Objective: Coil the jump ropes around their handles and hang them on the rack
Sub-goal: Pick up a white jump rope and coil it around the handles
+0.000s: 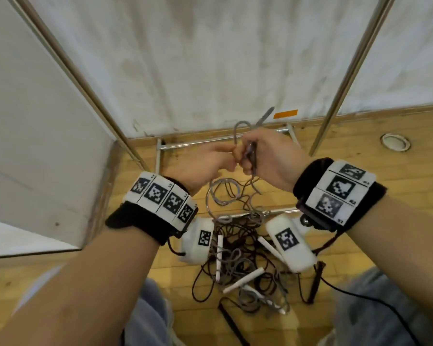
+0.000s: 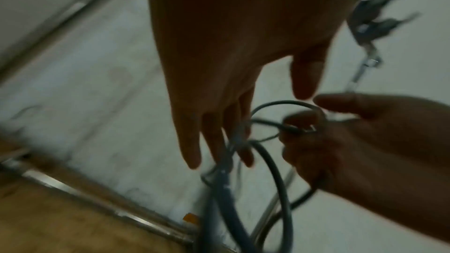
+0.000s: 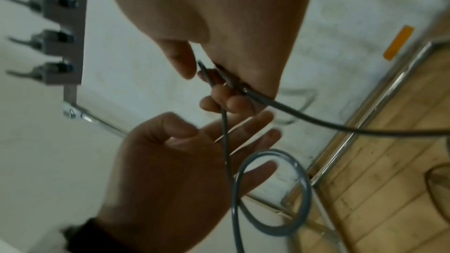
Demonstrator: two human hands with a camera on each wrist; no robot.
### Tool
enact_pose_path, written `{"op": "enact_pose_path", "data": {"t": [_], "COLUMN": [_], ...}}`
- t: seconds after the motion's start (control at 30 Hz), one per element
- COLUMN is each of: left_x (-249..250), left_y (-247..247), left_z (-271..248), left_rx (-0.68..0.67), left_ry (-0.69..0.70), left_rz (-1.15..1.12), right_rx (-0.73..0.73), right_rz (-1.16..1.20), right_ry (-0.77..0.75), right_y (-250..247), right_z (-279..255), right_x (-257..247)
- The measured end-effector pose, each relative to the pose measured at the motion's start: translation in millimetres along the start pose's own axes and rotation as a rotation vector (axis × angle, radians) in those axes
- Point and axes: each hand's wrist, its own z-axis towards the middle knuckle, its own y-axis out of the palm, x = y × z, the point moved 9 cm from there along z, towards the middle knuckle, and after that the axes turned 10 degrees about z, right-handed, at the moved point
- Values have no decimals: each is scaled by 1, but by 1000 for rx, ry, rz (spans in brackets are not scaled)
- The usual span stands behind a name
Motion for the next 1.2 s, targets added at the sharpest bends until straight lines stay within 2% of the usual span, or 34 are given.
{"op": "enact_pose_path", "data": {"t": [0.07, 0.17, 0.37, 0.47, 0.53, 0.63, 0.73, 0.8, 0.87, 0.97, 1.03, 1.1, 1.2], "left_x": [10, 8, 12, 13, 11, 5, 4, 9, 18, 28, 33, 34, 31], "left_y": [19, 25, 37, 48, 49, 46, 41, 31, 14, 2, -1, -5, -15], "left_z": [-1, -1, -14, -22, -25, -28, -30, -29, -27, -20, -17, -14, -10], "left_rx": [-82, -27, -31, -81, -55, -72, -78, 13, 142, 173, 184, 209, 237], "left_ry": [57, 35, 99, 126, 139, 125, 104, 119, 161, 233, 275, 281, 274], "left_rz": [83, 85, 91, 307, 390, 390, 332, 320, 385, 232, 115, 3, -123], "right_rx": [6, 46, 146, 215, 254, 258, 232, 237, 221, 19, -72, -50, -65], "right_rz": [1, 268, 164, 183, 186, 122, 156, 78, -105, -252, -330, -442, -526], "right_ry": [-13, -2, -211, -325, -359, -335, -263, -164, -39, 68, -5, -115, -113], "right_y": [1, 1, 0, -12, -21, -23, -24, -31, -36, -19, -7, -8, -10], "right_z": [-2, -9, -24, -29, -29, -29, -26, -23, -24, -29, -31, -29, -28], "right_x": [-10, -21, -45, -71, -78, -67, -51, -36, -18, 6, 9, 7, 20]}}
